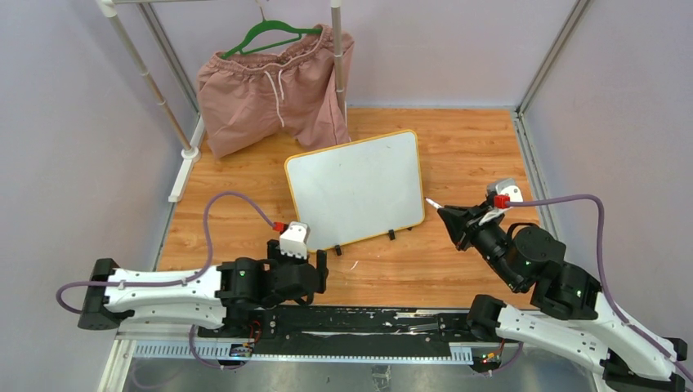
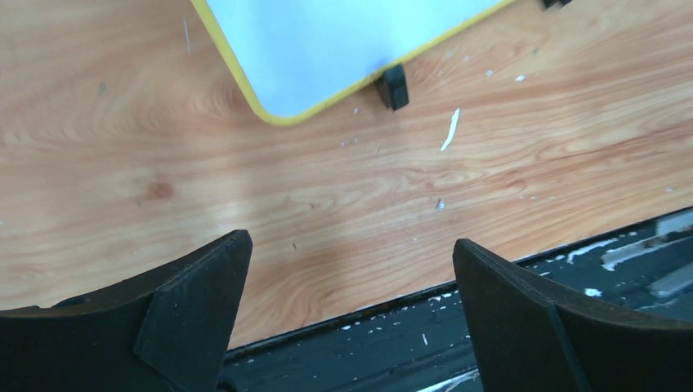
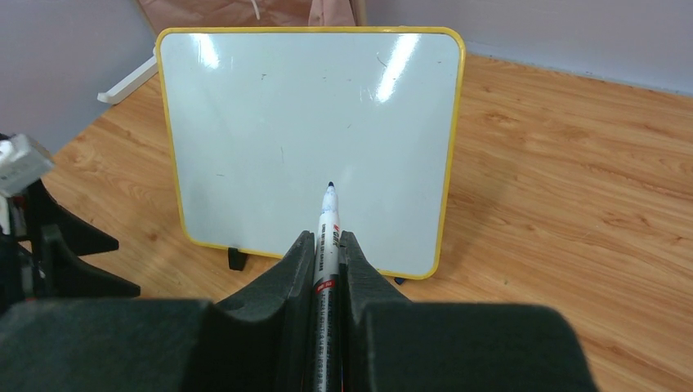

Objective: Write a sentence on the whiteboard
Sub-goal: Move the whiteboard to the center of the board, then write a sentence on the whiteboard.

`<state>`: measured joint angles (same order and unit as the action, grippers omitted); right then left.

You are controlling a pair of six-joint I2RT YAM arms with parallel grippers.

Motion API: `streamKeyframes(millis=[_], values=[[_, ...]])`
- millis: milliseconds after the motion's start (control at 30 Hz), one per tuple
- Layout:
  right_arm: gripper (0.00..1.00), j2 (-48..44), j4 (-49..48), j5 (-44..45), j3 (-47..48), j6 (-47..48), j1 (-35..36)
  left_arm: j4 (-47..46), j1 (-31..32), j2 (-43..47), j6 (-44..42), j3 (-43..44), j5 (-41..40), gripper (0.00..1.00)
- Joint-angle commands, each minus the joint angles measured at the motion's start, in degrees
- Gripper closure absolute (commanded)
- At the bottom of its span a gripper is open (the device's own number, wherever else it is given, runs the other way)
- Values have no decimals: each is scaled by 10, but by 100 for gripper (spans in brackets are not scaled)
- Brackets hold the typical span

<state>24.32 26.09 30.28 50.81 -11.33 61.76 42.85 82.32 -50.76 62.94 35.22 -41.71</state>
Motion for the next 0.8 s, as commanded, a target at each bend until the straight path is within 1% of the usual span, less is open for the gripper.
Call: streamKeyframes(millis=[0, 67, 100, 133, 233, 333, 433, 500, 533, 633, 767], values=[[100, 15, -23, -18, -5, 0, 3, 31, 4, 75, -135, 36, -70, 0], [100, 22, -31, -23, -9, 0, 3, 23, -3, 78, -188, 60, -98, 0], [100, 26, -34, -26, -10, -1, 3, 13, -16, 72, -219, 73, -98, 0], [100, 28, -38, -29, -12, -3, 3, 5, -39, 63, -245, 86, -88, 0], [100, 36, -45, -35, -15, -7, 3, -21, -125, 31, -309, 121, -19, 0], [100, 41, -49, -41, -15, -11, 3, -50, -185, 34, -351, 149, 22, 0], [100, 40, -48, -46, -15, -14, 3, -51, -264, 69, -364, 165, 64, 0], [100, 39, -47, -47, -13, -14, 3, -53, -334, 110, -364, 158, 119, 0], [100, 39, -46, -49, -13, -12, 3, -54, -381, 132, -363, 151, 141, 0], [100, 44, -48, -54, -14, -7, 3, -53, -473, 182, -358, 130, 202, 0], [100, 66, -62, -69, -20, 4, 3, -84, -566, 193, -355, 85, 293, 0]])
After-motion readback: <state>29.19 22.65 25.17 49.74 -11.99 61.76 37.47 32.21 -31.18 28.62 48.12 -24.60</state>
